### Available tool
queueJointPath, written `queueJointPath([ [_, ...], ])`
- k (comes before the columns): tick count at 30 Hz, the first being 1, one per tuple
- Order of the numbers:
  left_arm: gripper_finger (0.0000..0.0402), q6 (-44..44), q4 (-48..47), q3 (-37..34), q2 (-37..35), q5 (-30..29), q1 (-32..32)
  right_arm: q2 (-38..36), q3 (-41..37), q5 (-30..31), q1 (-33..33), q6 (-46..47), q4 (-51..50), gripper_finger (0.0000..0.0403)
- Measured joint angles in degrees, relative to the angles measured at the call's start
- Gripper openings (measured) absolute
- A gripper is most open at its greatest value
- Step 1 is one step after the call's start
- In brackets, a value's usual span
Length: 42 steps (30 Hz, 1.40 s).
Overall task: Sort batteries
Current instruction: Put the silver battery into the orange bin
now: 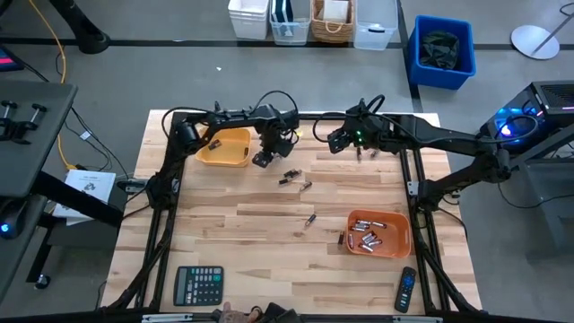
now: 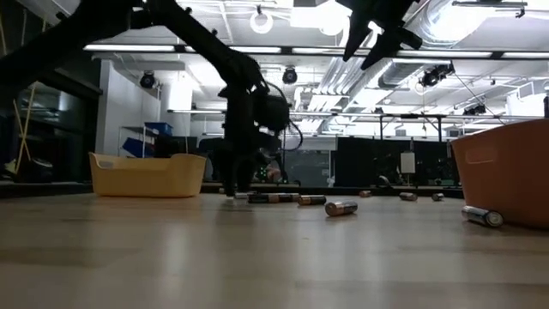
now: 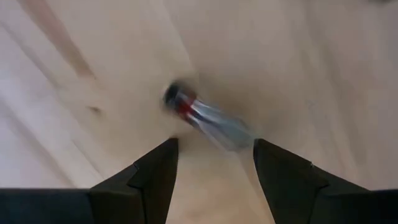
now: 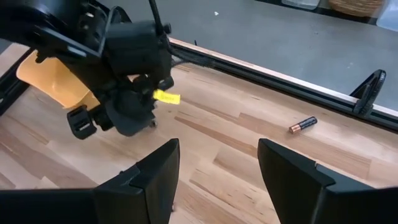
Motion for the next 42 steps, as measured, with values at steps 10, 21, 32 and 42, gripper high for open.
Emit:
queueJointPath([
  [10,0.0202,-2.9,0.7,0.3,-0.8,-3.4,-1.1,0.0,0.0,-0.1,0.3,0.3,0.4,0.0213],
  [21,0.0202,-1.5,-0.2,0.3,-1.7,-5.6,-3.2,0.0,0.0,0.5,0.3,-1.7,0.3,0.0213],
  [32,0.0202,0.7,4.1,-3.7,-1.7,-8.7,-5.0,0.0,0.0,0.4,0.3,-1.7,0.8,0.0213],
  [42,0.0152,-14.5,4.9,-3.7,-1.7,-9.0,-7.1,0.0,0.0,0.0,0.3,-1.7,0.9,0.0213],
])
